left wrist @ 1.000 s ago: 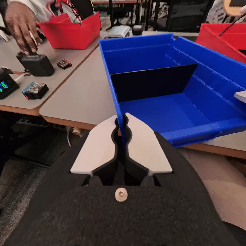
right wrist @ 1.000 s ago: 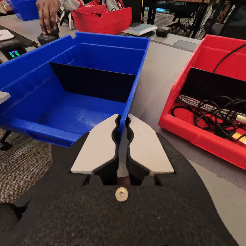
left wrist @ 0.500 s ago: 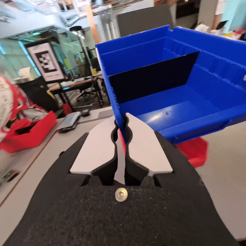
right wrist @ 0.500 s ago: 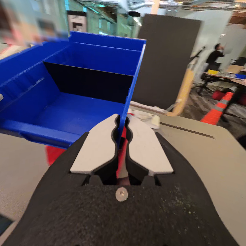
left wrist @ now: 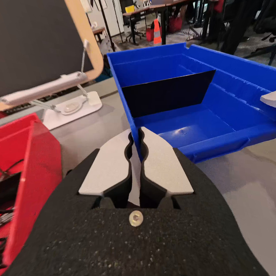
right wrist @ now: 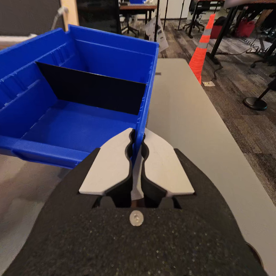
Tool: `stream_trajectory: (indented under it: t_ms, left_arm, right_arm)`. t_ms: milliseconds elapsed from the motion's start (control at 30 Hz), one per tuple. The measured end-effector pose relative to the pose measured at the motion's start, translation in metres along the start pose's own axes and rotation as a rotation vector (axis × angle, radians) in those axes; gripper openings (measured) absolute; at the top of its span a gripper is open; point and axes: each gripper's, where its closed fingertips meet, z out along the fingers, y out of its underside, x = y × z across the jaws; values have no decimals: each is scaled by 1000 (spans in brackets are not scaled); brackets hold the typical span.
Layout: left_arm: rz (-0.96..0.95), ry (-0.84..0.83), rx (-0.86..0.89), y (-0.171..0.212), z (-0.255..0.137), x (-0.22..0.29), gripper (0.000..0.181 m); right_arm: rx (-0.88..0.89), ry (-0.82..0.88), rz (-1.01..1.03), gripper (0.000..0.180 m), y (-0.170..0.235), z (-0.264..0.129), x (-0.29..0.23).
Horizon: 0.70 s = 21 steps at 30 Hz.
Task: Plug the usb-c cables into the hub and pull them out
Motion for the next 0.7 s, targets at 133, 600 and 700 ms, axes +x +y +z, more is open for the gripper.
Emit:
stream_trajectory:
  t_ms: [133,600,700]
  left_arm:
    - [-30,4,-40,21,19,16,5]
    - [-90,366,-163,41,13,59,25]
    - [-125,444,-100,25,-18,44,33]
  right_arm:
    - [-47,7,-5,5,18,17,16]
    - [-67,161,32,10,25,28,50]
    - [-42,155,58,21,17,13,51]
